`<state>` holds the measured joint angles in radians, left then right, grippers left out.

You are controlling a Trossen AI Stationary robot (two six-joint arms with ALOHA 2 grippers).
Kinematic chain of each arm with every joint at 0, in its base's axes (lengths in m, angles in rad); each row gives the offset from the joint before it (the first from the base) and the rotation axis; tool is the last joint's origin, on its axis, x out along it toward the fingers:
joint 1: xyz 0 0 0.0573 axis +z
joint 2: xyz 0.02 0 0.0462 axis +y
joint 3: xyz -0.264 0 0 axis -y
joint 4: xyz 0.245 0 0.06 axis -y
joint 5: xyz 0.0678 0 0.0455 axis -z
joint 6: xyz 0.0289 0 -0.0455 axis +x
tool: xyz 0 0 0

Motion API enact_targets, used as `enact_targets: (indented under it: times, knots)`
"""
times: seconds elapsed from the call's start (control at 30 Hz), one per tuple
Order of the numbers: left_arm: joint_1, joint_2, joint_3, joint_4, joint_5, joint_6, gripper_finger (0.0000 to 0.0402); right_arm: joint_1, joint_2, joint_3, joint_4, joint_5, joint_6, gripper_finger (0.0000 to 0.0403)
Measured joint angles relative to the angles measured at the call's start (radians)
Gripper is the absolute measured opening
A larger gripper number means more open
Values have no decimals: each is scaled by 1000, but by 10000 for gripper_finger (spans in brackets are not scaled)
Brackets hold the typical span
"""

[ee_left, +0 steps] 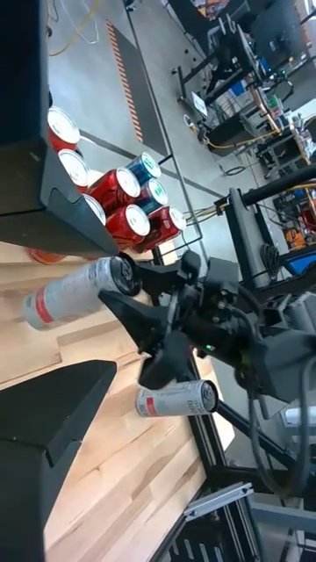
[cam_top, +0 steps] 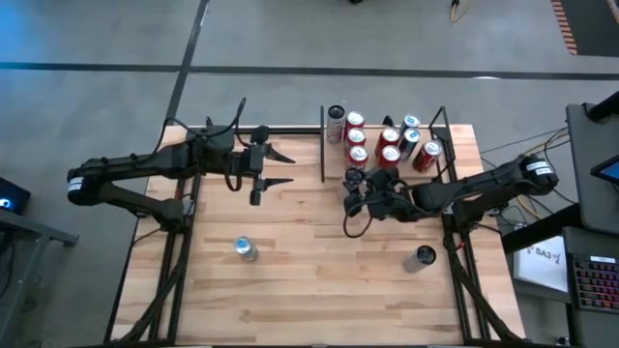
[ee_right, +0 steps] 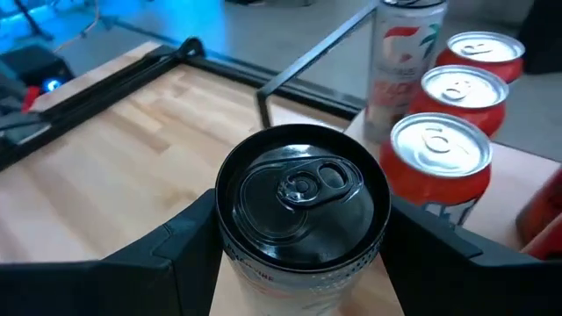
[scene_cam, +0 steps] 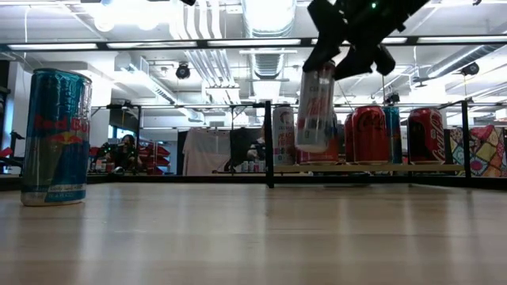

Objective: Place canned beverage on shelf
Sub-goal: Put the left white soda can on the shelf aligned with the other white soda can

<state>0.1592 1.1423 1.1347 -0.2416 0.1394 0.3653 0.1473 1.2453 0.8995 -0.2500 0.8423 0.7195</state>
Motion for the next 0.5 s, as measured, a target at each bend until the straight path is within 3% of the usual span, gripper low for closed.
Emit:
enact_targets:
  times: [0.5]
  knots:
    - [1, 0, 0, 3, 0, 19, 190, -43, 33, -3, 140, -2, -99, 247]
